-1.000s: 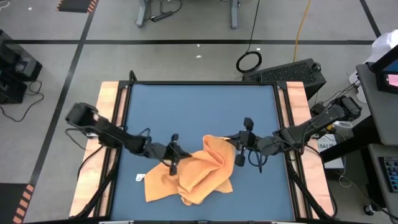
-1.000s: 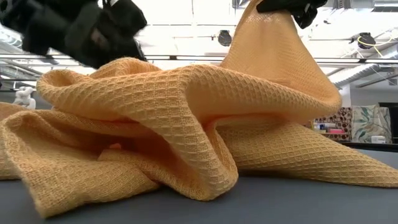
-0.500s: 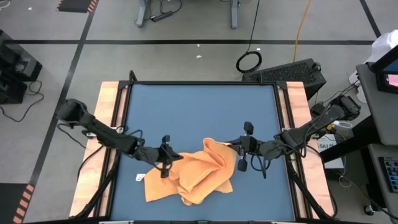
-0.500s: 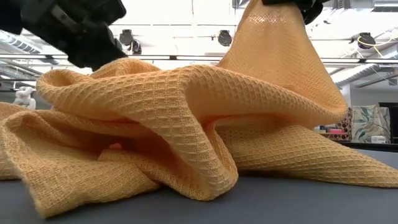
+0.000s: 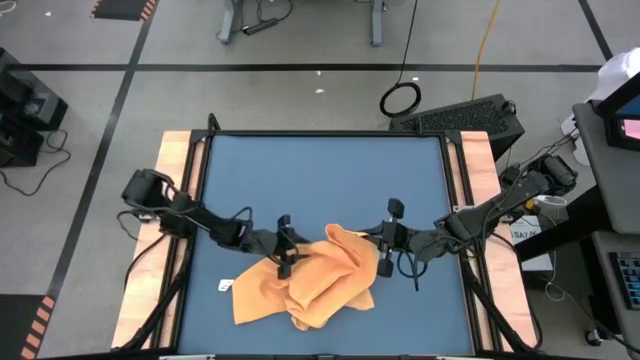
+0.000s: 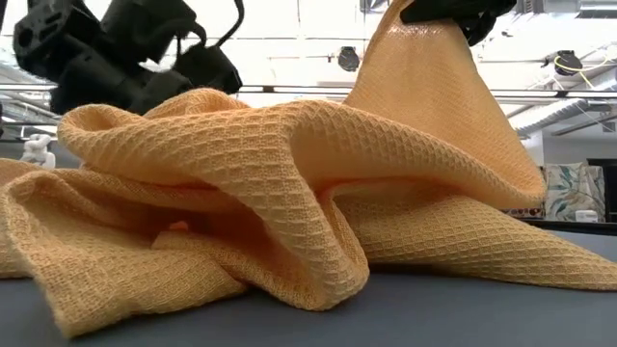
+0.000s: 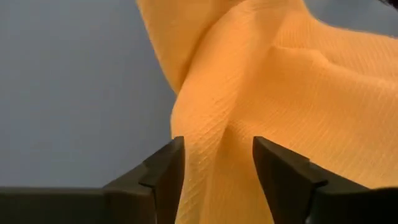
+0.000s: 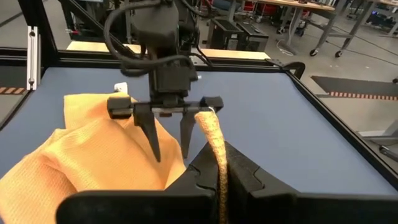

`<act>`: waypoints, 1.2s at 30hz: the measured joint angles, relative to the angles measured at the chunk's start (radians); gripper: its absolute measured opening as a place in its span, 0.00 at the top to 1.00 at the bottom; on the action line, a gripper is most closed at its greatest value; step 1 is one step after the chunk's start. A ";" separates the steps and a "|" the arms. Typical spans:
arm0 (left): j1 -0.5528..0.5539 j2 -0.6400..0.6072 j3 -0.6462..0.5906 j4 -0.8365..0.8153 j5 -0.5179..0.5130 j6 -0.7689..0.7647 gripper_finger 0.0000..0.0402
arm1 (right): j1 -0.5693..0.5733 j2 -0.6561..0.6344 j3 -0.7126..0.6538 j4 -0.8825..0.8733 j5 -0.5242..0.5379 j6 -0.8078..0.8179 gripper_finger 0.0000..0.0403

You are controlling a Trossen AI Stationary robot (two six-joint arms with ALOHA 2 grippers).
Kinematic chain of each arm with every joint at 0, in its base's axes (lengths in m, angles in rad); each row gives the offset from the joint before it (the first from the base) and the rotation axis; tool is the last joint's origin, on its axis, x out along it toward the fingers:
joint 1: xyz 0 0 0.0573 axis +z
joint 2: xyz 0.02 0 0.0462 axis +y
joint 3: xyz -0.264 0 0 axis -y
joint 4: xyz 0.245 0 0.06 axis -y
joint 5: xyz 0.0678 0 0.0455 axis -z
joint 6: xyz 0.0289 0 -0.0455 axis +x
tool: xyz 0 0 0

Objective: Roll towel
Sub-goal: Roll the yellow towel

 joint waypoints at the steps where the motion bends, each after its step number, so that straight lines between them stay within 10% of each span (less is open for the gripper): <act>1: 0.008 0.013 0.005 0.002 0.000 0.002 0.55 | -0.003 0.000 0.000 0.003 0.000 0.000 1.00; 9: 0.030 0.037 0.057 0.006 -0.044 0.125 0.97 | -0.032 0.000 0.000 0.026 0.004 -0.011 1.00; 23: -0.206 -0.486 0.059 -0.160 -0.252 0.271 0.99 | -0.034 -0.071 0.085 0.083 0.352 -0.290 1.00; 29: -0.358 -0.427 0.033 -0.317 -0.284 0.040 0.99 | -0.034 -0.107 0.097 0.095 0.451 -0.384 1.00; 36: -0.413 -0.247 0.018 -0.320 -0.285 -0.263 0.82 | -0.034 -0.108 0.097 0.118 0.226 -0.278 1.00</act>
